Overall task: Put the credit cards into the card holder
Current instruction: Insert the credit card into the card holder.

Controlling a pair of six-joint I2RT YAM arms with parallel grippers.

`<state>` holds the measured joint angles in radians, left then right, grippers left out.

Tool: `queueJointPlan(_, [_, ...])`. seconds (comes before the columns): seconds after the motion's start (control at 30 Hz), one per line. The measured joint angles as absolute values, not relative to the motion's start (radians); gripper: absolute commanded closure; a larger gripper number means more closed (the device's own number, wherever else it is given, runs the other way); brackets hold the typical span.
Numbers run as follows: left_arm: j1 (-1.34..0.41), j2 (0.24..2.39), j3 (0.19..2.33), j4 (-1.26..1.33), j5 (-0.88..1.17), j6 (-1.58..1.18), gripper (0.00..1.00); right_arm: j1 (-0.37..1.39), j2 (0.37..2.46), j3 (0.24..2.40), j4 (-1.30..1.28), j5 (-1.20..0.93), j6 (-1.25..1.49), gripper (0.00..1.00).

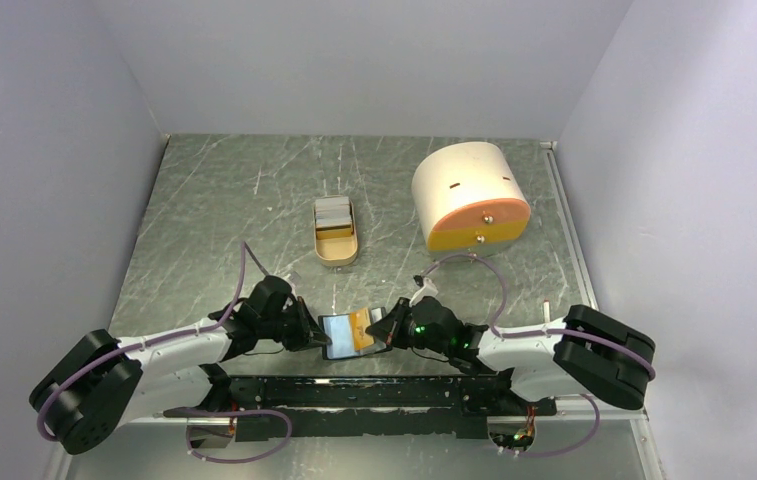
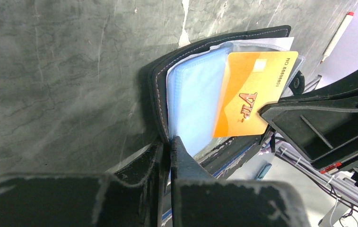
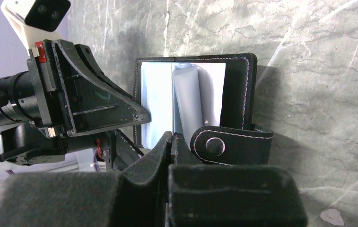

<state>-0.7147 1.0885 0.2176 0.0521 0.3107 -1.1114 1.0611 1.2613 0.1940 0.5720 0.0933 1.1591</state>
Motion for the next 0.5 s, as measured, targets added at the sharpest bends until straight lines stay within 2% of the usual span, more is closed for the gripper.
queueJointPlan(0.5, [-0.715, 1.089, 0.218, 0.052, 0.311, -1.111, 0.90, 1.060, 1.320, 0.194, 0.605, 0.061, 1.203, 1.00])
